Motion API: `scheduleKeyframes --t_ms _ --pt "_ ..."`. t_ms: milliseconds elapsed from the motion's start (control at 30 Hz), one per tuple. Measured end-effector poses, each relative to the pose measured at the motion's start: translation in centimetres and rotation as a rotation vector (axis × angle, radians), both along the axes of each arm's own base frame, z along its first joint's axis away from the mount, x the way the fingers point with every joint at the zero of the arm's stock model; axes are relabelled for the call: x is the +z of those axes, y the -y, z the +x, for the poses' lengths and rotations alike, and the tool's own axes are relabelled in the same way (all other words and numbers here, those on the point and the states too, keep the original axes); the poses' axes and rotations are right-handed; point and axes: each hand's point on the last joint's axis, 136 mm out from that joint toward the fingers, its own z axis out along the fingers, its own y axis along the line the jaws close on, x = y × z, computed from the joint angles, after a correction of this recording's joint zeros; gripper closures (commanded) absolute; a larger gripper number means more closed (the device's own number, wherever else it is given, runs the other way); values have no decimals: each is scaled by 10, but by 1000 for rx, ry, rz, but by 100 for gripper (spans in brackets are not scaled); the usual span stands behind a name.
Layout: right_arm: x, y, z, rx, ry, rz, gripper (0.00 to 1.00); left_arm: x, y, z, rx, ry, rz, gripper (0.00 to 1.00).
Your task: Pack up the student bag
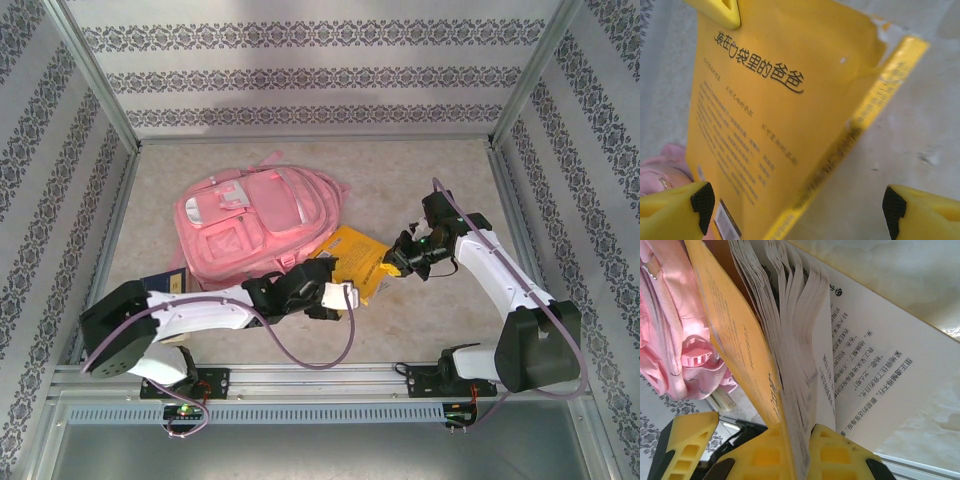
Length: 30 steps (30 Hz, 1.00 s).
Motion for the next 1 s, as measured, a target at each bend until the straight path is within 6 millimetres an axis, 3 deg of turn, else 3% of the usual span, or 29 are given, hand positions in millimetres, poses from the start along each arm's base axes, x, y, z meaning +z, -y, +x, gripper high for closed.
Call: scheduleKeyframes --t_ms 167,267,500,600,700,767,867,1000 --pt "5 -5 2 -13 -4 37 94 -16 8 23 22 119 55 17" --pt "6 -7 3 -20 -7 51 93 -24 11 33 37 166 76 27" --pt "9 -5 7 -35 17 57 90 -16 15 40 40 235 76 82" --pt "11 -3 9 -43 39 51 67 -12 19 35 13 255 80 98" --pt "13 3 4 -49 43 14 40 -10 14 38 33 256 88 100" --pt "17 11 0 -52 51 -37 29 -2 13 39 45 255 75 100" --pt "41 29 5 -71 141 -150 20 18 12 36 53 232 41 100" --pt "100 53 15 -132 371 -266 19 64 16 35 97 173 -69 100"
